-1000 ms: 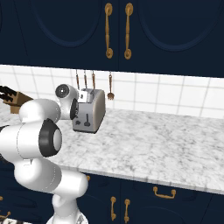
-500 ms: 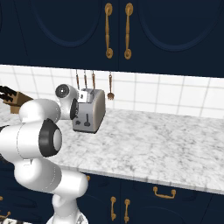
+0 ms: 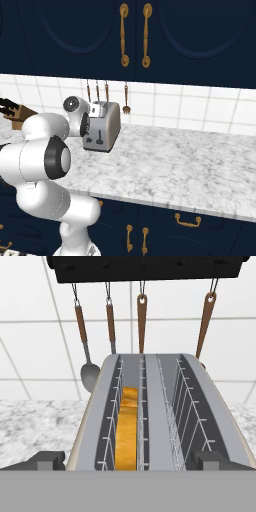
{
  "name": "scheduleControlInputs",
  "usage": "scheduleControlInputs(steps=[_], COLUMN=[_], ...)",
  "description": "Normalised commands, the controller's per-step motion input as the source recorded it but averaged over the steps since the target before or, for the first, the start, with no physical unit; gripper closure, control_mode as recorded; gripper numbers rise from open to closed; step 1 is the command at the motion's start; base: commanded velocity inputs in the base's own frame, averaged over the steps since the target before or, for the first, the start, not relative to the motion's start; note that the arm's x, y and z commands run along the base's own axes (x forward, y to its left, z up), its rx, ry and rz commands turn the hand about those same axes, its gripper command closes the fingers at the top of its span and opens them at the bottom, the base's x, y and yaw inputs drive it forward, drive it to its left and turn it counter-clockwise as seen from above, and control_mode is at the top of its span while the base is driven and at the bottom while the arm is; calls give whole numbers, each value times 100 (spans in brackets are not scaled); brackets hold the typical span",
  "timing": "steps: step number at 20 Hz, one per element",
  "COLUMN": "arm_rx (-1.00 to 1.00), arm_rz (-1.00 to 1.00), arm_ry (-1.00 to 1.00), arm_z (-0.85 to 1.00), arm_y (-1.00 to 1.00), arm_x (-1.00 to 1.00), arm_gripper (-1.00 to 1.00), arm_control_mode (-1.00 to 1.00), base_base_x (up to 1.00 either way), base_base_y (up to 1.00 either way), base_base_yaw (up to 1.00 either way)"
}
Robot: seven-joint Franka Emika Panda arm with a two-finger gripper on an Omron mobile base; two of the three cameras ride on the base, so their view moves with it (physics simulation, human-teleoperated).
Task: Start the toaster. Once the lever pops up, take the bread to the plate on the dining counter.
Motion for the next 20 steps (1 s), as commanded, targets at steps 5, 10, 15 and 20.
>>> scheduleControlInputs(steps=[5, 10, 15, 20], arm_rx=[0, 0, 0, 0], arm_rz=[0, 0, 0, 0], arm_ry=[0, 0, 0, 0], arm_z=[0, 0, 0, 0], arm_y=[0, 0, 0, 0], arm_x=[0, 0, 0, 0], arm_gripper=[-100, -100, -100, -100], arm_control_mode=[-100, -100, -100, -100], base_base_x=[0, 0, 0, 0], base_base_y=[0, 0, 0, 0], base_base_yaw=[0, 0, 0, 0])
